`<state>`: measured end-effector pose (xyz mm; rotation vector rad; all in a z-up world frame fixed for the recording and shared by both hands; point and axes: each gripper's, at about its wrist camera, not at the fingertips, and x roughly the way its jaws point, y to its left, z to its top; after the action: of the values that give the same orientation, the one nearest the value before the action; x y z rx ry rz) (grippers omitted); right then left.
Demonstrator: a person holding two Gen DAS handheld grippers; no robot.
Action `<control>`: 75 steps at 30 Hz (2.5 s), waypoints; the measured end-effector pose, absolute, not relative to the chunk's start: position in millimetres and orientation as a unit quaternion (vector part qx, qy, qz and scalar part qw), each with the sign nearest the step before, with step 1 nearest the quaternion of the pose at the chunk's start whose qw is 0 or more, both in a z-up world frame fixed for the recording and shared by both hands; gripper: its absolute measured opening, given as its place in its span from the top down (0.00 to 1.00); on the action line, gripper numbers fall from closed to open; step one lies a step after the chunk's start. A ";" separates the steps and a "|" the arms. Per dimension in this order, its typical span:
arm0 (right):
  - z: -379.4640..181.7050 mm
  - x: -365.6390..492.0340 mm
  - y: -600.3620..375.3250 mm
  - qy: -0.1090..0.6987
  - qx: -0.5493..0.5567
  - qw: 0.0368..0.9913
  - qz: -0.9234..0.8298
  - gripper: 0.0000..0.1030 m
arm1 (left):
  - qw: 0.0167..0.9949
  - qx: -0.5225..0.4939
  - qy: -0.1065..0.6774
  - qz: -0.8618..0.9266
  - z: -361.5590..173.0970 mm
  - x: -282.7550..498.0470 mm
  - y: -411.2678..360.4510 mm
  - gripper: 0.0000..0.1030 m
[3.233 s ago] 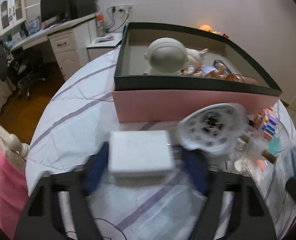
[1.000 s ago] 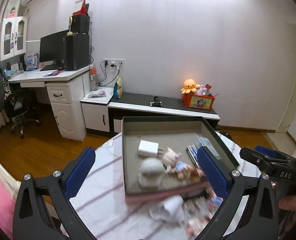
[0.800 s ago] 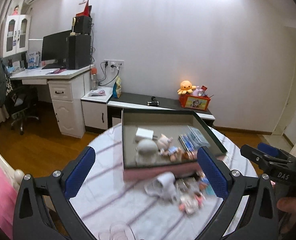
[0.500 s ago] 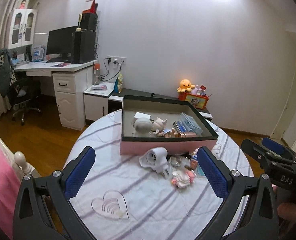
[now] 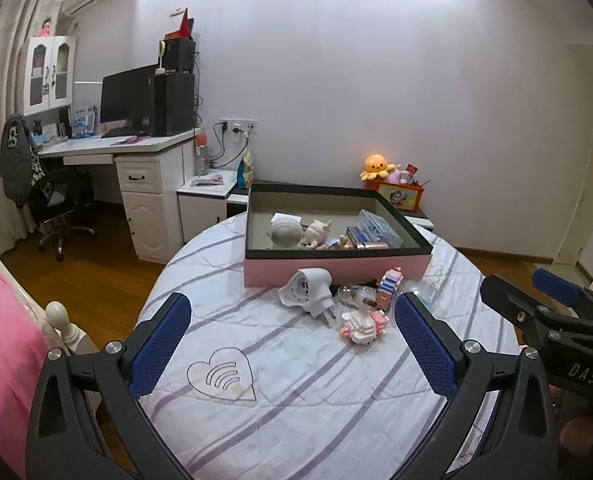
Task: Organize rigid objects
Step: 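Withdraw both tools from the box toward the remaining items, then grasp the white hair dryer with the left tool while the right tool grasps the blue dome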
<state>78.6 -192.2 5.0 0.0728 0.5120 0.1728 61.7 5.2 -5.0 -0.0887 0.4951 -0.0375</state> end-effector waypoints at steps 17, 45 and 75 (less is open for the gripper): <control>-7.4 86.0 -201.4 0.272 0.032 0.959 0.076 0.00 | 0.962 -0.050 0.269 -0.017 -23.6 69.3 3.0 0.00; -96.9 205.4 -206.5 0.408 -0.011 0.909 0.078 0.00 | 0.902 -0.041 0.429 -0.019 -117.3 225.6 -15.4 0.00; -62.7 174.0 -225.2 0.369 0.032 0.923 0.109 0.27 | 0.921 -0.088 0.373 -0.063 -85.1 170.7 6.0 0.38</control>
<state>174.0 -225.2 -62.7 0.0661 0.7576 0.2233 170.7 6.0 -85.1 -0.1799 0.7669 -0.1299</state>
